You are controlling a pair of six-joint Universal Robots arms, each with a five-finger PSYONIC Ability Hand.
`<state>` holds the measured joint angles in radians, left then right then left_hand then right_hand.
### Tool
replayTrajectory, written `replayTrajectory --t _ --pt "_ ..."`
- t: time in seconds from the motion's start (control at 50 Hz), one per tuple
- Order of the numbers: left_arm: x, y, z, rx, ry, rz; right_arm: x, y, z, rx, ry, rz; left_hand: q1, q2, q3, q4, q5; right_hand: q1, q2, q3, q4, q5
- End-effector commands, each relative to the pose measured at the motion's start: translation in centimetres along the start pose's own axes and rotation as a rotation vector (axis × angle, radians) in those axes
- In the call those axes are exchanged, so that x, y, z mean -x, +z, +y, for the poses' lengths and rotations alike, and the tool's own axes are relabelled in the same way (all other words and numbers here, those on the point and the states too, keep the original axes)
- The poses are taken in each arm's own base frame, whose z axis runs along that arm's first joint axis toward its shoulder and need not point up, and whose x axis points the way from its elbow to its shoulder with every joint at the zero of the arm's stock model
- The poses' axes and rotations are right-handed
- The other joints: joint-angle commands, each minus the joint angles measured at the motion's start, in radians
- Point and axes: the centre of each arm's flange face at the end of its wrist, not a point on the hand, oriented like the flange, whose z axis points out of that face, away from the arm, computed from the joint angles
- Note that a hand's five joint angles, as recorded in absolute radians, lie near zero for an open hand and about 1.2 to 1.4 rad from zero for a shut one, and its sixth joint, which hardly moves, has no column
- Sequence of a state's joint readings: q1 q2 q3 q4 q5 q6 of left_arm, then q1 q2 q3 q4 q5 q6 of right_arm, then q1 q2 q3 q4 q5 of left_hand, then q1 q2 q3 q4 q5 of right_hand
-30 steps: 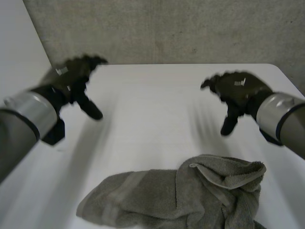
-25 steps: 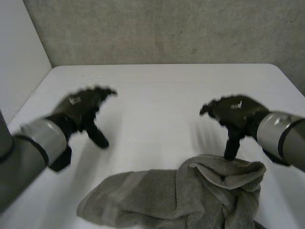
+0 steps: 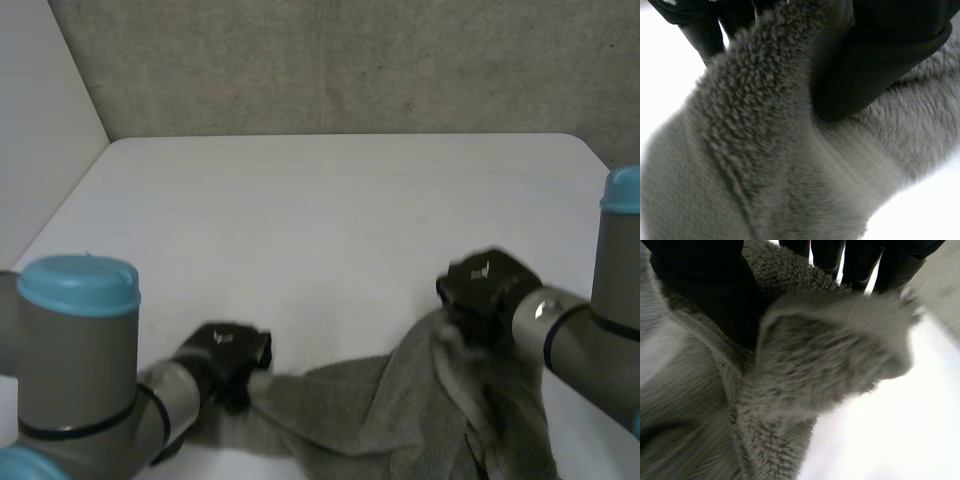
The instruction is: Fold the towel.
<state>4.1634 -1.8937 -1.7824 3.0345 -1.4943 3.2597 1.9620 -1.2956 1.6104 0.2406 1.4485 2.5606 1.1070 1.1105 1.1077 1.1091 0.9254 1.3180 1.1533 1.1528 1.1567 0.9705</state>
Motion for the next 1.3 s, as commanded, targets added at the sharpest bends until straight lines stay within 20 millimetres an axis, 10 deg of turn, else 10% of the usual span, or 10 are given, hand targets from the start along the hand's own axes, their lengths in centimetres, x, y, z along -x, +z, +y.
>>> replayTrajectory --t 0.02,0.14,0.22,0.36,0.5,0.66,0.7,0.8,1.1,1.3 --pt "1.8 -0.8 -11.2 -0.502 0.037 -0.125 -4.6 1.6 -6.6 -0.382 -0.04 0.248 0.289 0.286 0.289 0.287 0.296 0.078 0.243 0.244 0.24 0.251" --pt "4.1 -4.6 -19.6 -0.957 -0.015 -0.314 -8.8 0.7 -12.5 -0.843 -0.04 0.522 0.289 0.286 0.289 0.287 0.296 0.078 0.243 0.244 0.24 0.251" --pt "4.5 -5.6 -20.5 -1.042 -0.031 -0.349 -9.0 -0.9 -13.7 -0.954 -0.037 0.561 0.289 0.286 0.289 0.287 0.296 0.078 0.243 0.244 0.24 0.251" --pt "4.2 -3.3 -15.1 -0.848 -0.018 -0.334 -7.2 0.0 -10.7 -0.747 -0.018 0.399 0.289 0.286 0.289 0.287 0.296 0.078 0.243 0.244 0.24 0.251" --pt "3.3 1.2 -5.5 -0.507 0.001 -0.271 -3.2 3.6 -5.2 -0.437 -0.027 0.132 0.234 0.231 0.233 0.232 0.241 0.078 0.243 0.244 0.24 0.251" --pt "2.8 2.3 -1.4 -0.311 0.005 -0.23 0.2 5.1 0.3 -0.104 -0.135 -0.071 0.131 0.128 0.13 0.129 0.138 0.078 0.243 0.244 0.24 0.251" --pt "2.4 1.4 0.2 -0.196 0.006 -0.212 0.4 4.9 0.6 -0.085 -0.136 -0.083 -0.35 -0.354 -0.351 -0.352 -0.343 0.078 0.243 0.244 0.24 0.251" --pt "1.6 -0.8 1.0 -0.07 0.014 -0.175 0.6 4.1 0.8 -0.068 -0.124 -0.097 -0.76 -0.764 -0.761 -0.763 -0.753 0.078 0.243 0.244 0.24 0.251" --pt "0.2 -2.6 -7.5 -0.365 0.049 -0.094 2.4 1.5 2.6 -0.037 -0.114 -0.14 -0.914 -0.918 -0.915 -0.916 -0.907 0.078 0.243 0.244 0.24 0.251" --pt "-0.2 6.6 -10.1 -0.363 0.071 -0.071 2.2 1.8 3.4 -0.041 -0.108 -0.116 -0.756 -0.759 -0.757 -0.758 -0.749 0.078 0.243 0.244 0.24 0.251"
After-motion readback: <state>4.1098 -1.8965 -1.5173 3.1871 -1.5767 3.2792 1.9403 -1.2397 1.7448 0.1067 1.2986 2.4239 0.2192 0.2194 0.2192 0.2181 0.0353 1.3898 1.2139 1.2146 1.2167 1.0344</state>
